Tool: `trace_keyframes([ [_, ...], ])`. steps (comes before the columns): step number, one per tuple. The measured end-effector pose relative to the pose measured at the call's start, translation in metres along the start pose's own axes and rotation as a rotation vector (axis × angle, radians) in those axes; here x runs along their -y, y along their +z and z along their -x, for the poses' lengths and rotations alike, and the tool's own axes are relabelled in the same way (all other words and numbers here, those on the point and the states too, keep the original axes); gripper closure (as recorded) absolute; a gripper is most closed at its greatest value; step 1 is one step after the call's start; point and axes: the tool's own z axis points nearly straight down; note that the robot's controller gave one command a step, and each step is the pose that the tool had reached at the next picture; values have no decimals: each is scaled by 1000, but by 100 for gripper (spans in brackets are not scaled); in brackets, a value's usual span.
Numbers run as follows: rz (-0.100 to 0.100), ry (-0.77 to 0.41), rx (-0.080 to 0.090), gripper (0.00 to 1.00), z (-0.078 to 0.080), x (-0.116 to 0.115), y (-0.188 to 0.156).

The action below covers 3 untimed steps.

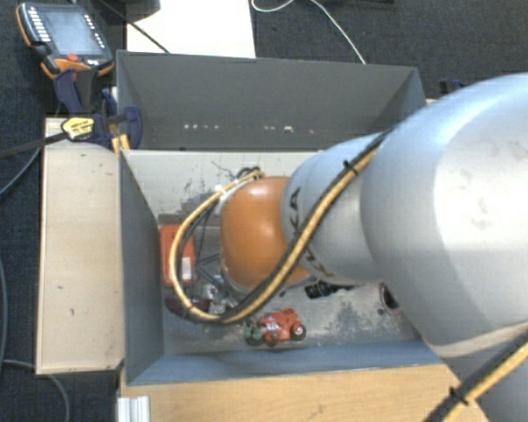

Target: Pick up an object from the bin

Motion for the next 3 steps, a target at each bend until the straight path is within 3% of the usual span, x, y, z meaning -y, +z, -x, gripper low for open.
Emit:
trace_keyframes([
  [3,-3,2,-8,100,-2,1,-15],
])
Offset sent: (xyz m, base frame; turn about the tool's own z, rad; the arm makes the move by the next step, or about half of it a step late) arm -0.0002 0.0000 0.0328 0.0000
